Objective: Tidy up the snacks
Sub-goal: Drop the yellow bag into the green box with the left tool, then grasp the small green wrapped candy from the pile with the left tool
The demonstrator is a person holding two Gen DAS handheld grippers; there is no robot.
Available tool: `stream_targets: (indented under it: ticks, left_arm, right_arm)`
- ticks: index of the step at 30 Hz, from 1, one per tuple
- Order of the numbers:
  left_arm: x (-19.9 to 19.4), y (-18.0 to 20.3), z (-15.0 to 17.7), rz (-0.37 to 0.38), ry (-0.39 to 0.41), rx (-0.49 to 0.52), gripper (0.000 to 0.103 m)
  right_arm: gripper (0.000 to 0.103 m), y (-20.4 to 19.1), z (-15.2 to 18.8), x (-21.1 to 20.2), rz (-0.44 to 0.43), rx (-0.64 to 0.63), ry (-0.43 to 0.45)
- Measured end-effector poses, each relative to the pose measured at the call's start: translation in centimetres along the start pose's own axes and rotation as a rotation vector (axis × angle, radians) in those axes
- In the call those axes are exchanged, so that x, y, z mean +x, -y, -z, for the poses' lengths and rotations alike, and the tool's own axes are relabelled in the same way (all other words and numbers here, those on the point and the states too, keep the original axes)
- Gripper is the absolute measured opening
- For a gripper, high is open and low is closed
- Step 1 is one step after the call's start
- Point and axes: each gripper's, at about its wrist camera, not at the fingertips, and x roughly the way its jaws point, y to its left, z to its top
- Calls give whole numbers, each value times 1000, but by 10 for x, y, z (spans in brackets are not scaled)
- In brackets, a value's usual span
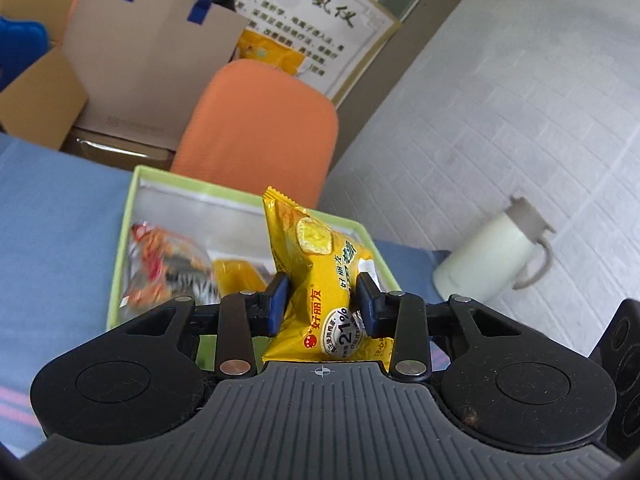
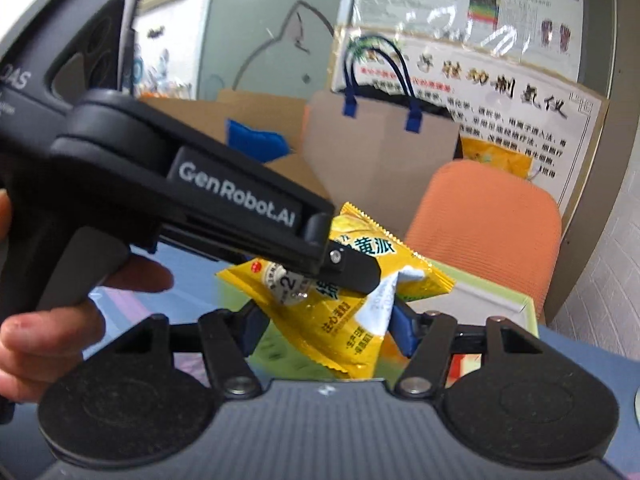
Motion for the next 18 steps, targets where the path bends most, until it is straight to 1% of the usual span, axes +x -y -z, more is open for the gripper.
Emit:
stream_targets:
  ticks: [2, 4, 5, 6, 8, 9, 11, 12, 14, 18]
  left_arm:
    - [28, -3, -10, -39, -17, 18, 15]
    - [51, -9, -15, -81, -42, 31, 16]
    - [59, -13, -15, -91, -47, 36, 24]
    - [63, -15, -14, -100, -48, 51, 43]
    - [62, -19, -11, -147, -34, 54, 62]
    - [54, -19, -9, -154, -11, 65, 62]
    - [31, -19, -6, -150, 32, 76, 65]
    - [17, -18, -3, -143, 52, 75, 68]
    - [-7, -14, 4, -131, 79, 72, 73]
    - [-50, -1, 32, -101, 90, 58, 75]
  right_arm:
    - [65, 18, -2, 25, -21, 23, -36]
    - [66, 28, 1, 47, -36, 29, -76]
    - [67, 31, 3, 57, -42, 29, -93]
    - [69, 34, 6, 64, -45, 33, -109]
    - [74, 40, 9, 61, -58, 80, -96]
    - [77, 41, 12, 52, -63, 94, -78]
    - [93, 42, 17, 25, -41, 106, -26]
    - [93, 40, 21, 9, -26, 104, 0]
    - [93, 36, 29, -22, -3, 104, 31]
    - [93, 13, 64, -88, 18, 157, 54]
